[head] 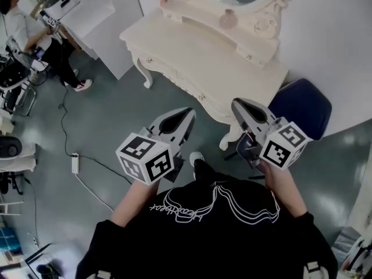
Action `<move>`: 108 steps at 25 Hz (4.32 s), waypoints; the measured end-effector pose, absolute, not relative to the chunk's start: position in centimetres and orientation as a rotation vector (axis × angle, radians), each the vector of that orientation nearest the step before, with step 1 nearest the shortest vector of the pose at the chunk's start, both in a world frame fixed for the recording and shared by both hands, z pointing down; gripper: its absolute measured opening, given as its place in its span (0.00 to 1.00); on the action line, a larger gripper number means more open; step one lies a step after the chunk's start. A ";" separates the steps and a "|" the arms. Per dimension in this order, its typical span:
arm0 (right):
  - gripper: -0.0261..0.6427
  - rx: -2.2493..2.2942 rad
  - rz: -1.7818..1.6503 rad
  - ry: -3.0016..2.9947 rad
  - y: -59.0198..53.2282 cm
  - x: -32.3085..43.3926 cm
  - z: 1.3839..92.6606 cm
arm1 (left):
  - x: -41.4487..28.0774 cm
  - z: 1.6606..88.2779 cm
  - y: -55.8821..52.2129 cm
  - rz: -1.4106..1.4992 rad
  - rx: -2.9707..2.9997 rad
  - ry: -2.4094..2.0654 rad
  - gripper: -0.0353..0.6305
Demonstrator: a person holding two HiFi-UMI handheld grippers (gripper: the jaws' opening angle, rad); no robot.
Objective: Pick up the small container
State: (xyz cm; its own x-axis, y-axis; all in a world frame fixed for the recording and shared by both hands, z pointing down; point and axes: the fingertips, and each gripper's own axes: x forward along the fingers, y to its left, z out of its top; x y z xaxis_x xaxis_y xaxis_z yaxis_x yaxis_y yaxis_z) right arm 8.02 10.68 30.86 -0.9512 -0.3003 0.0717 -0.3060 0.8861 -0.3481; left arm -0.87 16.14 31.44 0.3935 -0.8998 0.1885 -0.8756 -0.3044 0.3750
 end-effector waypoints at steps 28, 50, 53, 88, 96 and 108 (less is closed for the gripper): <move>0.05 0.525 0.626 -3.025 -13.9 -0.6 33.0 | -8.4 32.4 -9.7 0.041 2.243 -1.468 0.06; 0.08 1.093 0.574 -2.819 -29.7 -3.5 35.3 | -13.4 34.1 -24.6 0.108 2.366 -1.122 0.06; 0.12 1.115 0.557 -2.789 -31.4 -4.2 36.0 | -14.3 34.6 -26.2 0.112 2.370 -1.095 0.06; 0.25 1.288 0.266 -2.630 -43.1 -6.5 43.4 | -18.1 40.4 -33.8 0.218 2.325 -1.004 0.06; 0.24 1.309 0.200 -2.606 -43.2 -6.5 43.4 | -17.7 40.6 -34.2 0.221 2.324 -1.011 0.06; 0.22 1.339 0.189 -2.603 -43.2 -6.5 43.2 | -17.9 41.0 -33.7 0.237 2.309 -1.039 0.06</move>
